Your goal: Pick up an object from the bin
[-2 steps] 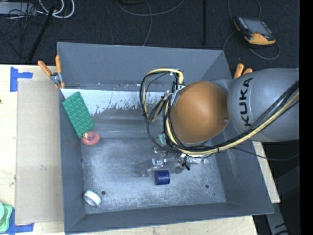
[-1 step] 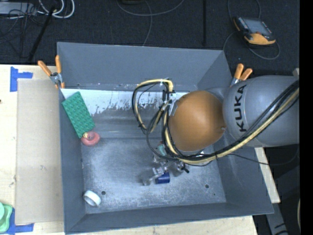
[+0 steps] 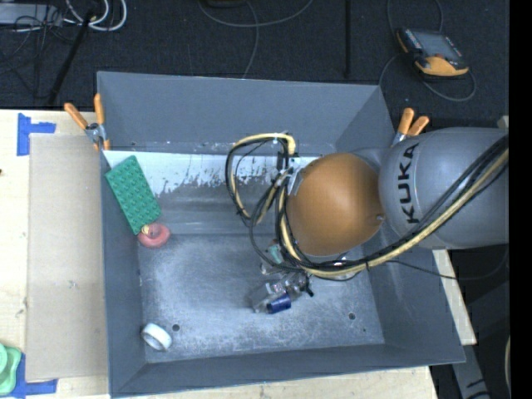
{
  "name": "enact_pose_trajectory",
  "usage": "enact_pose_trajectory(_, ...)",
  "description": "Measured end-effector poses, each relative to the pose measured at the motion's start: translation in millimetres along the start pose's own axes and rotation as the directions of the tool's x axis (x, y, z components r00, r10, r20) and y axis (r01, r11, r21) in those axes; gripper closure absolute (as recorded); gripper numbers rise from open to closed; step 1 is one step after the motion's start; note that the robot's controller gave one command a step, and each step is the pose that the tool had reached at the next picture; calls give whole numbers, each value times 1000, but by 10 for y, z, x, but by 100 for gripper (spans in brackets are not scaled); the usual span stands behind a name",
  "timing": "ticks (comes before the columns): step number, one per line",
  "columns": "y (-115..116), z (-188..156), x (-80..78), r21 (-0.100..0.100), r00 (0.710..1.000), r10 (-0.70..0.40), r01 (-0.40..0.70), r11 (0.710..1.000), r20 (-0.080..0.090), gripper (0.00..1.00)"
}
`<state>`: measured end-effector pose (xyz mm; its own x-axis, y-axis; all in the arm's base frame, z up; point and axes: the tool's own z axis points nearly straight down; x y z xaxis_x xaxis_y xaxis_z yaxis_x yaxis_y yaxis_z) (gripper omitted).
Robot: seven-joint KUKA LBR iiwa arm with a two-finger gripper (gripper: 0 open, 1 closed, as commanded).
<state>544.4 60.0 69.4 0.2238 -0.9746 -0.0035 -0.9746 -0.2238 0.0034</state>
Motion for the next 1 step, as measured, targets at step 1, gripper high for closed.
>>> enact_pose_trajectory(1,211,-1788,-303,9,998,-58,58,998,-3,100)
